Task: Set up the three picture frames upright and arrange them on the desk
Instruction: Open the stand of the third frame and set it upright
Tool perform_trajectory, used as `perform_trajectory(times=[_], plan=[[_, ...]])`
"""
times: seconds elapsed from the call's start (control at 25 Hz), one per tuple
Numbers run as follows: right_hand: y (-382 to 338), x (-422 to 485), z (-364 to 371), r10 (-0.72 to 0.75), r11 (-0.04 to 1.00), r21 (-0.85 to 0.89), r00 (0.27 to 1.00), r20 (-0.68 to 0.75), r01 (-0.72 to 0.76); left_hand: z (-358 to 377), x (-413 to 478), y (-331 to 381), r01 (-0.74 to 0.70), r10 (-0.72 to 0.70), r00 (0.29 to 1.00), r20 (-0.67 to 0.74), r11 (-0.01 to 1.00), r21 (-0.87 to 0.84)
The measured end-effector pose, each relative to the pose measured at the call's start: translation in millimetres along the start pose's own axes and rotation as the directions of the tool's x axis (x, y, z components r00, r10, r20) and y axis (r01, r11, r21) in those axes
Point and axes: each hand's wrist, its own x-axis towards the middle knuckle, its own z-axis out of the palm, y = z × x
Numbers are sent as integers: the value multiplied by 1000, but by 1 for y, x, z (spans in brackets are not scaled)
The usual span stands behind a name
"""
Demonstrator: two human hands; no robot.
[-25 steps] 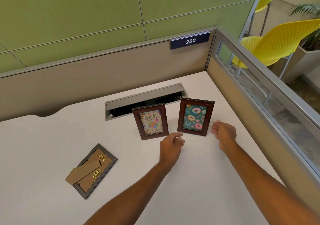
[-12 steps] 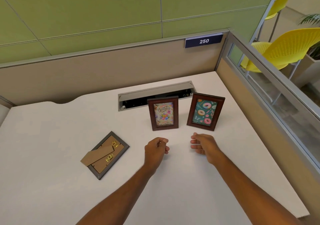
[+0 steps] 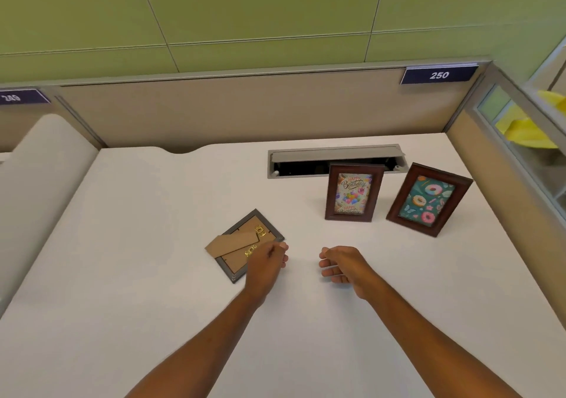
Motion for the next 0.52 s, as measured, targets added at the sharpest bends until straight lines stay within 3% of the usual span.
perform_trajectory(times=[0.32,0.4,0.52], plan=[[-19,5,85,-56,998,-38,998,18,56,-99,27,-31,37,-12,967,-253,995,94],[-25,7,100,-82,996,-45,996,27,83,-114,31,-39,37,8,962,-274,987,158],[-34,12,120,-124,990,-61,992,18,125,-130,37,-55,-83,155,967,-202,942,325]])
